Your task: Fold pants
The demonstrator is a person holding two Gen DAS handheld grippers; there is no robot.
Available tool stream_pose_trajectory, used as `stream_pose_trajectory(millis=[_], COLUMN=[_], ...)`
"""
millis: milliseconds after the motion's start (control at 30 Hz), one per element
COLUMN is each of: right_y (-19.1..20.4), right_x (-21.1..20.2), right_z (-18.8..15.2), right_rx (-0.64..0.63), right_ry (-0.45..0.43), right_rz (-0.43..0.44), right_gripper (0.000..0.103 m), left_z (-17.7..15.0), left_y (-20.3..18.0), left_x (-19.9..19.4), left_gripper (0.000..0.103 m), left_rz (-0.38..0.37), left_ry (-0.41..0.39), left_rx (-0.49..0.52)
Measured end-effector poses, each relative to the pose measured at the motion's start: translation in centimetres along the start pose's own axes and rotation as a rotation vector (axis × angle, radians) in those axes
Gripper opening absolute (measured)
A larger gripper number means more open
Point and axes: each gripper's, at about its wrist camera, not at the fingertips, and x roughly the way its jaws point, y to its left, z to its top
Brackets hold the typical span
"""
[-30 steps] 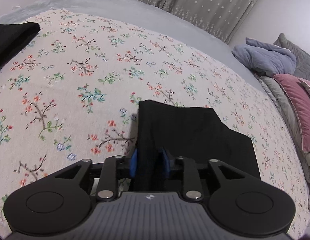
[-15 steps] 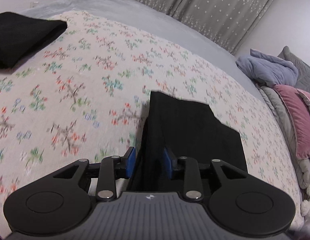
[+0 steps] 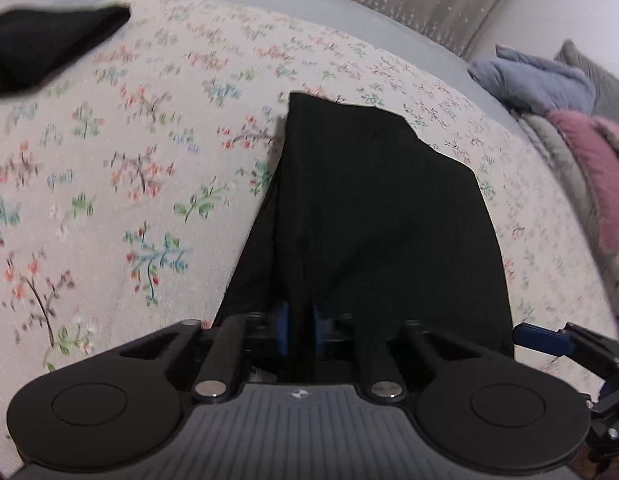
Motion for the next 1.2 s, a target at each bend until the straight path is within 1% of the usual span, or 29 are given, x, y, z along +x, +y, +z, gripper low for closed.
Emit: stream_pose_trajectory(millis=[100, 200, 333, 433, 500, 567, 600, 633, 833, 900, 967, 1033, 1067, 1100, 1133, 1167, 1200], right_y=[0.5, 1.2, 1.7, 2.2, 2.6, 2.9, 3.0, 3.0, 2.6, 2.2, 1.8, 0.8, 0.2, -0.6, -1.4, -2.1, -2.4], right_x=[0.9, 1.2, 2.4, 2.9, 3.5, 4.3, 4.5, 4.7, 4.1, 3.6, 2.1, 0.8, 0.8, 1.2, 1.8, 2.6, 2.9], right_z=[-0.3, -1.2, -1.6, -1.8, -2.0, -2.3, -2.6, -2.7, -2.7, -2.2, -1.6, -1.3, -1.2, -1.4, -1.8, -2.3, -2.8], right_rx=[0.005, -0.015, -0.007, -0.006, -0.014, -0.037, -0.043, -0.040, -0.001, 0.024, 0.038, 0.058, 0.068, 0.083, 0.105, 0.125, 0.123], right_ry=[0.014, 0.028, 0.042, 0.035, 0.047, 0.065, 0.075, 0.084, 0.098, 0.072, 0.001, -0.042, -0.040, -0.018, 0.010, 0.037, 0.032], right_rz=[0.012, 0.011, 0.016, 0.036, 0.043, 0.036, 0.037, 0.041, 0.085, 0.107, 0.111, 0.076, 0.049, 0.018, 0.000, -0.012, -0.021], right_gripper=[0.078, 0.078, 0.078, 0.078, 0.078, 0.078, 0.078, 0.078, 0.078, 0.078, 0.078, 0.078, 0.077, 0.073, 0.062, 0.057, 0.052], left_z=[0.3, 0.8, 1.5, 1.9, 1.9, 1.6, 1.5, 1.5, 1.8, 1.9, 2.0, 2.0, 2.0, 1.9, 1.8, 1.8, 1.8], left_y=[-1.4, -1.8, -2.0, -1.9, -1.8, -1.3, -0.9, -0.5, 0.0, -0.1, 0.0, 0.2, 0.1, 0.1, 0.0, -0.1, -0.1], left_x=[-0.8, -1.0, -1.5, -2.0, -1.2, 0.4, 1.2, 1.5, 1.2, 0.7, 0.6, 1.4, 1.8, 1.8, 1.8, 1.6, 1.4], left_gripper=[0.000, 0.000, 0.000, 0.000, 0.000, 0.000, 0.000, 0.000, 0.000, 0.000, 0.000, 0.000, 0.000, 0.003, 0.013, 0.018, 0.023], left_rz=[0.034, 0.030, 0.036, 0.037, 0.066, 0.118, 0.125, 0.119, 0.110, 0.106, 0.105, 0.119, 0.134, 0.149, 0.167, 0.189, 0.212], left_ry=[-0.050, -0.077, -0.147, -0.182, -0.163, -0.097, -0.074, -0.069, -0.119, -0.149, -0.147, -0.116, -0.105, -0.105, -0.108, -0.111, -0.115], left_rx=[0.072, 0.088, 0.116, 0.133, 0.159, 0.176, 0.165, 0.149, 0.125, 0.125, 0.113, 0.104, 0.111, 0.121, 0.131, 0.142, 0.150])
